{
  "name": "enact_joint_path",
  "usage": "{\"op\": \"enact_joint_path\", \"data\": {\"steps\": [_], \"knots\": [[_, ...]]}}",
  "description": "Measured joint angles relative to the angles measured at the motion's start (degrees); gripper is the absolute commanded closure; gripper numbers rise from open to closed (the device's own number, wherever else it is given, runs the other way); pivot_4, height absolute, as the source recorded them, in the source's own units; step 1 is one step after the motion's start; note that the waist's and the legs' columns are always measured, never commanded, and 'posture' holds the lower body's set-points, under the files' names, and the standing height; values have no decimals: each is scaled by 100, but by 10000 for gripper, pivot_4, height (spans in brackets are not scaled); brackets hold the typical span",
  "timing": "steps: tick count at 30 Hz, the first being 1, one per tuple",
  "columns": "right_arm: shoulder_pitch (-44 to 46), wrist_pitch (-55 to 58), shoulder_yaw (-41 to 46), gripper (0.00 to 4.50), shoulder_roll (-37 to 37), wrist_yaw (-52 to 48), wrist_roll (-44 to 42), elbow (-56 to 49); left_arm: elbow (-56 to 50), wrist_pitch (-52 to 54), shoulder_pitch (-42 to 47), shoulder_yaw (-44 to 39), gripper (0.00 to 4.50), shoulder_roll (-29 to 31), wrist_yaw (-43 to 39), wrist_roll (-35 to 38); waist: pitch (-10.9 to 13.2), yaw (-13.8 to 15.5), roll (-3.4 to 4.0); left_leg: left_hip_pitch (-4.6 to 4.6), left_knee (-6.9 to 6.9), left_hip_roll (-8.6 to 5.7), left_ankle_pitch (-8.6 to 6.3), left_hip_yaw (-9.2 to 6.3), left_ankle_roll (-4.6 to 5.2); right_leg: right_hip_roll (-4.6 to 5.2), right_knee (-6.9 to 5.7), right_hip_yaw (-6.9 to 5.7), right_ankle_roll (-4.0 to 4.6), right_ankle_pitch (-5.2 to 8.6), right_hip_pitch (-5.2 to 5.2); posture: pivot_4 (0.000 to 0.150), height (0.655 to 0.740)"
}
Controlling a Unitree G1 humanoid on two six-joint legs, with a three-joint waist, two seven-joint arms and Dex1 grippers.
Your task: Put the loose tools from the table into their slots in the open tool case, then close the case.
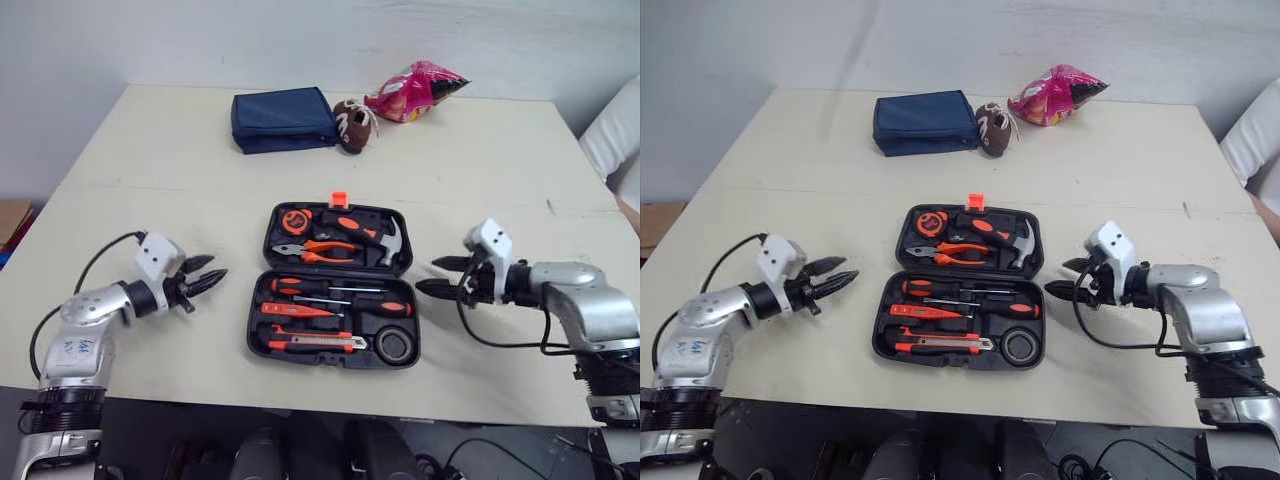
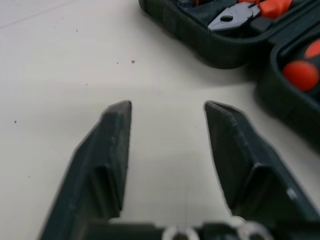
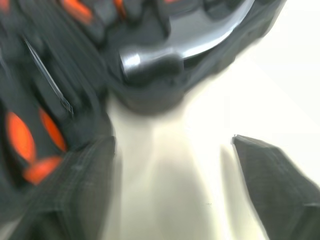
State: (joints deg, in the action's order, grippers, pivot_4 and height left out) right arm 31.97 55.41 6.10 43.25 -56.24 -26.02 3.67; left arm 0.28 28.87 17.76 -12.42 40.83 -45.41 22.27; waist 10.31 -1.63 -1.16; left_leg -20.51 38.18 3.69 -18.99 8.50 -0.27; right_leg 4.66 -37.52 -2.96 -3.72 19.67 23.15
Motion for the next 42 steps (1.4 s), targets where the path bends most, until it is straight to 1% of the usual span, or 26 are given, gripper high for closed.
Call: {"op": "enact_joint_path", "data": {"steps": [1,2,3,5,7,9,10,13,18,22,27,33,36,41,42], "knots": [[253,547,39,0,134,154,-86,-112,-181,557,199,6,4240,114,67,157,0,0,1,-12,1,-1,1,1,-1,0,-7,3,0,0,19,1500,7400],[475,967,-74,0,373,245,-98,-245,-363,1053,422,8,433,180,152,302,0,-1,2,-23,-3,-1,3,1,-4,-1,-8,4,1,0,32,1500,7400],[657,1308,-309,0,633,305,-74,-352,-480,1504,633,13,433,175,267,433,0,4,2,-30,-4,-1,5,-2,-7,-2,-8,2,5,2,39,1500,7400],[1011,1902,-561,0,668,464,-60,-360,-592,2448,1052,19,433,19,640,615,-4,3,-4,-44,-3,4,8,-7,-11,-10,1,-4,7,4,44,1500,7400],[1322,2464,-582,0,241,700,-110,-128,-581,3151,1443,158,433,-268,1089,636,-3,-22,-6,-65,8,0,11,2,-6,-11,-9,2,3,2,61,1500,7400],[1528,2834,-628,0,-47,925,-113,128,-582,3534,1661,352,433,-387,1320,631,-2,-35,-6,-74,8,-2,14,9,-6,-12,-28,6,1,0,75,1500,7400],[1618,2913,-627,0,-136,1039,-90,237,-556,3624,1721,398,433,-399,1400,602,-1,-35,-6,-75,7,-1,15,10,-7,-14,-29,7,1,0,77,1500,7400],[2123,2970,-603,0,-511,1532,130,768,-50,3687,2115,670,433,-495,1790,263,-1,-24,-6,-80,10,-3,21,15,-9,-15,-22,10,2,1,89,1500,7400],[2519,2955,-687,0,-748,1905,328,1364,509,3789,2474,989,433,-688,1843,146,-1,-4,-6,-86,10,-3,22,17,-10,-14,-35,9,2,1,90,1500,7400],[2576,2953,-974,0,-788,2018,416,1640,779,3705,2594,1104,433,-722,1812,64,-1,-5,-6,-102,9,-4,22,20,-10,-15,-40,9,1,0,107,1500,7400],[2652,2951,-994,0,-931,2146,464,1747,1185,3539,2767,1129,433,-962,1818,-34,-1,-5,-6,-109,26,-5,23,30,-9,-15,-45,17,1,0,123,1500,7400],[2786,2981,-971,0,-1052,2333,506,1983,1435,3419,2912,1214,433,-1031,1757,-177,-1,-10,-6,-109,45,-3,22,31,-9,-15,-55,21,1,0,123,1500,7400],[2895,2996,-926,7462,-1124,2417,539,2205,1548,3419,3020,1297,8121,-1036,1667,-232,-2,-11,-8,-108,55,-3,22,31,-9,-14,-62,21,1,0,122,1500,7400],[3041,3115,-686,31790,-1375,2465,506,2470,1582,3493,3103,1367,30570,-1077,1386,-209,-3,-22,-9,-105,67,-2,22,31,-9,-15,-79,24,1,0,122,1500,7400],[3065,3130,-516,37819,-1455,2503,495,2568,1578,3509,3102,1354,35394,-1078,1370,-212,-4,-25,-10,-104,73,-1,22,31,-9,-15,-84,25,2,1,121,1500,7400]]}}
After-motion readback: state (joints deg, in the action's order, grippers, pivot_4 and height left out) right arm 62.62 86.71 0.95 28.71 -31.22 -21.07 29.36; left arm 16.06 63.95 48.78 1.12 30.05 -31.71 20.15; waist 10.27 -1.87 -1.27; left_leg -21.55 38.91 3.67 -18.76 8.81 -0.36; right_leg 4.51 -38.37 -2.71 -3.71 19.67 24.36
